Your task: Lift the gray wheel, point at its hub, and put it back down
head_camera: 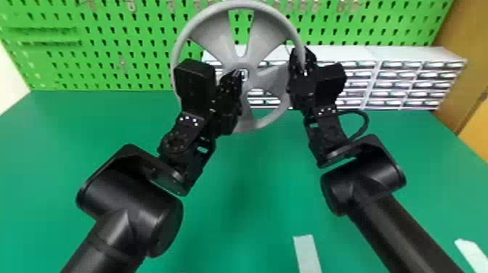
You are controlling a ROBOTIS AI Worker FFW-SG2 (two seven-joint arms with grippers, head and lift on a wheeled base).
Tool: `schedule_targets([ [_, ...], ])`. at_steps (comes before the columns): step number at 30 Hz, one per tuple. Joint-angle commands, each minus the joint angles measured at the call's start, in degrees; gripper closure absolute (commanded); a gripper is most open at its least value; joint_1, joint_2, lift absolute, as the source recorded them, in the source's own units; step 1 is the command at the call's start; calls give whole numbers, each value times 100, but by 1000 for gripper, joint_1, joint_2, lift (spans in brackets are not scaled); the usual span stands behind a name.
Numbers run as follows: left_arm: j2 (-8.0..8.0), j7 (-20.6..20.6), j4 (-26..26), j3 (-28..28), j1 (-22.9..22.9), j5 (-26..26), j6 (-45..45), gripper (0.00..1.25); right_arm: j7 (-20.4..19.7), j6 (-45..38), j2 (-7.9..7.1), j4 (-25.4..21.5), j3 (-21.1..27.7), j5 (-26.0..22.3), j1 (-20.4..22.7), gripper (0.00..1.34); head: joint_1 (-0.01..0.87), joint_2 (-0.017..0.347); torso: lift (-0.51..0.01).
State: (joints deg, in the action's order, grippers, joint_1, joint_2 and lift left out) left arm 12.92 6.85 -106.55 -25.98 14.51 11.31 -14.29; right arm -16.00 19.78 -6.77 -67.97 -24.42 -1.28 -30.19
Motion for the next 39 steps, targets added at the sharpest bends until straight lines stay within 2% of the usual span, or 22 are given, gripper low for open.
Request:
schedule_targets([
  [1, 0, 0, 99, -21, 52, 21, 31, 1219, 0, 0, 0, -23, -19, -4, 5, 1326, 692, 48, -88],
  [17, 0, 0, 372, -65, 104, 56, 181, 1219, 0, 17, -9, -67, -80, -12, 5, 1326, 692, 48, -88],
  [39, 0, 0, 372, -82, 113, 12, 251, 1219, 0, 17, -26, -76, -89, -12, 22, 1326, 692, 48, -88],
])
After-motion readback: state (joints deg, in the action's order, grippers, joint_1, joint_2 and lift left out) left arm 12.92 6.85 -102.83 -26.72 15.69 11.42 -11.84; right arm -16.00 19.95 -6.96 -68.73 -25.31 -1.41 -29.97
